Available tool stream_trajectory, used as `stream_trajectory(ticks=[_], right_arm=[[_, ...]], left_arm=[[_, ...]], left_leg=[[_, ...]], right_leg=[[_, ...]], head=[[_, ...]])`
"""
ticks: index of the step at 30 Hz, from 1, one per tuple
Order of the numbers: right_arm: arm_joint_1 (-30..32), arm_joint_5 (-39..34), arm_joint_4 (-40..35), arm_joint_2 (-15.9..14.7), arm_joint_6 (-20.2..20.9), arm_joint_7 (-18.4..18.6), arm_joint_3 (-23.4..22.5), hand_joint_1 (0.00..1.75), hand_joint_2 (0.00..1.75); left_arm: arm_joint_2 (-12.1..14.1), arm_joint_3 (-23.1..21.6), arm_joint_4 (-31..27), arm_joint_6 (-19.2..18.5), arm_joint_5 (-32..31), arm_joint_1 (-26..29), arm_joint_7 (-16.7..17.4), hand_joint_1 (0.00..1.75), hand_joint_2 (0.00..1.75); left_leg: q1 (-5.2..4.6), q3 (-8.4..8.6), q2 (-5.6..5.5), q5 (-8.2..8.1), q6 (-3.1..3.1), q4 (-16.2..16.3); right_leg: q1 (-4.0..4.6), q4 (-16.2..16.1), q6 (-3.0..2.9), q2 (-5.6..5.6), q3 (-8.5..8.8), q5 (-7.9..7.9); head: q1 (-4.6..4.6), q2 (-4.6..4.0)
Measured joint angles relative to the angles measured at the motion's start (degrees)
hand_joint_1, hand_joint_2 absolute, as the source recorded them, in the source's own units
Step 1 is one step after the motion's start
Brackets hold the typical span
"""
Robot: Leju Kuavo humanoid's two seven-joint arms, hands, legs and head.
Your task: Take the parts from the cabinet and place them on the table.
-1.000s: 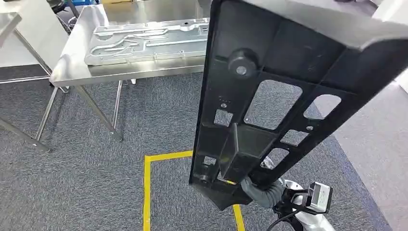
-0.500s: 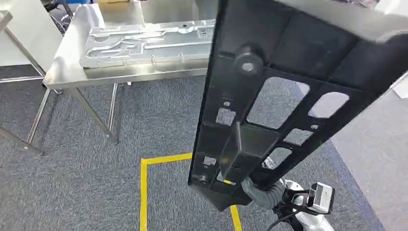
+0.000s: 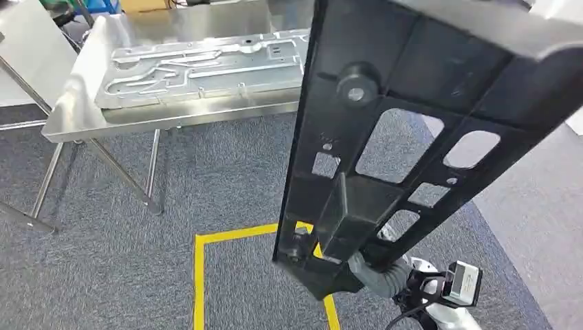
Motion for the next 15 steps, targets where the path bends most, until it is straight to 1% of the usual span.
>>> stream_trajectory(ticks=[1,2,3,4,5,6,7,8,9,10,11,12,13,14,15], right_arm=[[0.04,0.02,0.0,0.0,0.0,0.02,0.0,1.73,1.75],[0.14,0.02,0.02,0.0,-0.02,0.02,0.02,1.73,1.75],[0.18,0.02,0.02,0.0,-0.04,0.02,0.02,1.73,1.75],[0.18,0.02,0.02,0.0,-0.05,0.02,0.02,1.73,1.75],[0.17,0.02,0.02,0.0,-0.04,0.02,0.02,1.73,1.75],[0.16,0.02,0.02,0.0,-0.04,0.02,0.02,1.73,1.75],[0.16,0.02,0.02,0.0,-0.04,0.02,0.02,1.73,1.75],[0.13,0.02,0.06,0.0,-0.09,0.02,0.02,1.73,1.75],[0.08,0.02,0.07,0.0,-0.15,0.15,0.02,1.73,1.75],[0.15,0.02,0.07,0.0,-0.15,0.35,0.07,1.73,1.75],[0.18,0.02,0.07,0.0,-0.22,0.44,0.07,1.73,1.75],[0.16,0.02,0.07,0.0,-0.37,0.44,0.07,1.73,1.75],[0.15,0.35,0.0,0.0,-0.81,0.53,0.0,1.73,1.75],[0.13,1.1,0.0,0.0,-1.29,0.83,-0.11,1.73,1.75],[0.11,2.07,-0.02,0.19,-1.9,1.07,-0.2,1.73,1.75]], left_arm=[[0.0,-0.02,-0.02,-0.02,0.02,0.02,0.0,0.0,1.75],[0.0,-0.02,-0.02,-0.02,0.04,0.14,0.0,0.0,1.75],[0.0,-0.02,0.0,-0.02,0.04,0.26,0.0,0.0,1.75],[0.0,-0.04,0.0,-0.04,0.04,0.34,0.0,0.0,1.75],[0.0,-0.04,0.0,-0.07,0.09,0.34,0.0,0.0,1.75],[0.0,-0.04,0.0,-0.07,0.13,0.3,0.0,0.0,1.75],[0.04,-0.04,0.0,-0.07,0.26,0.3,0.0,0.0,1.75],[0.28,-0.04,0.09,-0.04,0.42,0.34,0.0,0.0,1.75],[0.22,-0.04,0.07,-0.04,0.46,0.3,-0.09,0.0,1.75],[0.22,-0.04,0.07,-0.04,0.55,0.19,-0.18,0.0,1.75],[0.24,-0.04,0.09,-0.06,0.59,0.18,-0.24,0.0,1.75],[0.26,-0.04,0.09,-0.04,0.61,0.21,-0.35,0.0,1.75],[0.22,-0.07,0.07,-0.07,0.7,0.24,-0.39,0.0,1.75],[0.17,-0.09,0.07,-0.09,0.9,0.24,-0.57,0.0,1.75],[0.2,-0.09,0.07,-0.09,1.09,0.2,-0.68,0.0,1.75]], left_leg=[[-0.05,-2.94,-0.02,-2.05,-0.06,5.25],[-0.05,-5.52,-0.03,-3.19,-0.04,9.45],[-0.06,-7.23,-0.05,-2.96,0.11,11.5],[-0.13,-7.62,-0.07,-1.17,0.4,10.7],[-0.25,-6.62,-0.11,1.91,0.83,7.09],[-0.5,-4.95,-0.15,5.16,1.36,2.33],[-0.94,-3.15,-0.42,8.34,2.14,-2.79],[-1.29,-2.39,-0.92,8.27,2.87,-4.69],[-1.39,-2.02,-0.8,7.9,2.82,-6.0],[-1.59,-2.14,-0.81,7.81,2.82,-5.77],[-1.68,-2.15,-0.81,7.67,3.05,-5.79],[-1.69,-1.96,-0.81,7.74,3.23,-6.29],[-0.81,-1.08,-0.71,8.15,3.49,-7.41],[-0.92,-0.52,-0.76,8.06,3.68,-7.87],[-0.92,-0.25,-0.81,7.89,3.94,-7.9]], right_leg=[[0.21,0.01,-0.28,0.01,0.18,-0.23],[0.43,0.03,-0.48,0.09,0.38,-0.45],[0.65,0.04,-0.53,0.26,0.66,-0.71],[0.84,0.04,-0.57,0.42,1.07,-1.0],[1.01,0.03,-0.61,0.57,1.61,-1.35],[1.16,0.02,-0.61,0.62,2.2,-1.7],[1.22,-0.06,-0.57,0.63,2.67,-2.08],[1.24,-0.04,-0.39,0.66,2.75,-2.3],[1.36,0.06,0.02,0.95,2.59,-2.45],[1.16,-0.11,0.37,0.93,2.49,-2.43],[1.01,-0.33,0.69,0.94,2.58,-2.5],[1.04,-0.56,0.98,0.94,2.81,-2.57],[1.13,-0.36,1.29,0.8,3.11,-2.92],[1.09,1.02,1.49,0.62,2.68,-3.48],[1.03,4.58,1.58,0.62,0.75,-5.32]], head=[[0.0,0.0],[0.0,0.0],[0.0,0.0],[0.0,0.0],[0.0,0.0],[0.0,0.0],[0.0,0.0],[0.02,0.0],[-0.02,0.0],[0.0,0.0],[0.0,0.0],[0.0,0.0],[0.0,0.0],[0.02,0.0],[0.0,0.0]])
